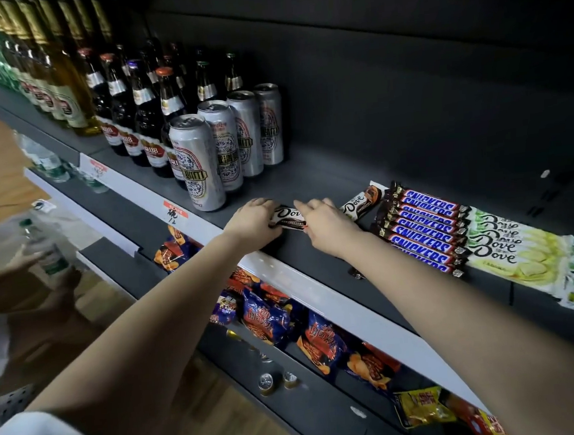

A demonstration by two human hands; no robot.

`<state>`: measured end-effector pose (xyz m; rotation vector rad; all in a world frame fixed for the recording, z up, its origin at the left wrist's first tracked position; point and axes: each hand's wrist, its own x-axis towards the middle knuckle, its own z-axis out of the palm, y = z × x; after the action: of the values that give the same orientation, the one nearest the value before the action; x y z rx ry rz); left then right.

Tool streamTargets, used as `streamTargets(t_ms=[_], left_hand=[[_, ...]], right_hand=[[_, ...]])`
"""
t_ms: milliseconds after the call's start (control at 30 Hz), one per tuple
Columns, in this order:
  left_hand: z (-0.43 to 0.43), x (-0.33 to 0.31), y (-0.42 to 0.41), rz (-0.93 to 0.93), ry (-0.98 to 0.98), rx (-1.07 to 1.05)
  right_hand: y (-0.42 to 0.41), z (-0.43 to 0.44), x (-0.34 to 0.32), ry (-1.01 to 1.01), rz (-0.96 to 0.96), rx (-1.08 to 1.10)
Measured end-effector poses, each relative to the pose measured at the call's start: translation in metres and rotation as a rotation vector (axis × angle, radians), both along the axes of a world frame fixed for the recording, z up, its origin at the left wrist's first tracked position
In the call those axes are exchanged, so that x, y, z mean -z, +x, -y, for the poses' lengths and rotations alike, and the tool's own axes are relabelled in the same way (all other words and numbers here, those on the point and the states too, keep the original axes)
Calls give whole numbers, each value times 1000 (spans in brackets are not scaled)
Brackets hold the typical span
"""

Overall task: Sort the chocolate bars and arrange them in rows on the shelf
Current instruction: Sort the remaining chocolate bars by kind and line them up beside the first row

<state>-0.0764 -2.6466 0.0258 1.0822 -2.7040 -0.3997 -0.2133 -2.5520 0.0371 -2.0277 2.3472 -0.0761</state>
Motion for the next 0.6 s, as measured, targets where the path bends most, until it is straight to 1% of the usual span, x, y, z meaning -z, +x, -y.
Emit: streamTargets(t_ms=[100, 167, 267, 367, 500, 600], left_hand=[[-2, -6, 6, -23, -31, 23], [-3, -12, 8, -48, -96, 38], [-9, -20, 7, -158, -163, 8], [-17, -30, 1, -250, -193, 12], [-30, -39, -13, -298, -259, 91], [-43, -43, -32, -311, -266, 151]], right_hand=[[3, 0, -2, -62, -25, -32], [3, -3, -5, -115, -49, -48], [-3, -11, -13, -240, -125, -93], [-16, -22, -22, -353, -151, -118], [-44, -46, -28, -386, -168, -73], [-63, -70, -33, -385, -160, -13]])
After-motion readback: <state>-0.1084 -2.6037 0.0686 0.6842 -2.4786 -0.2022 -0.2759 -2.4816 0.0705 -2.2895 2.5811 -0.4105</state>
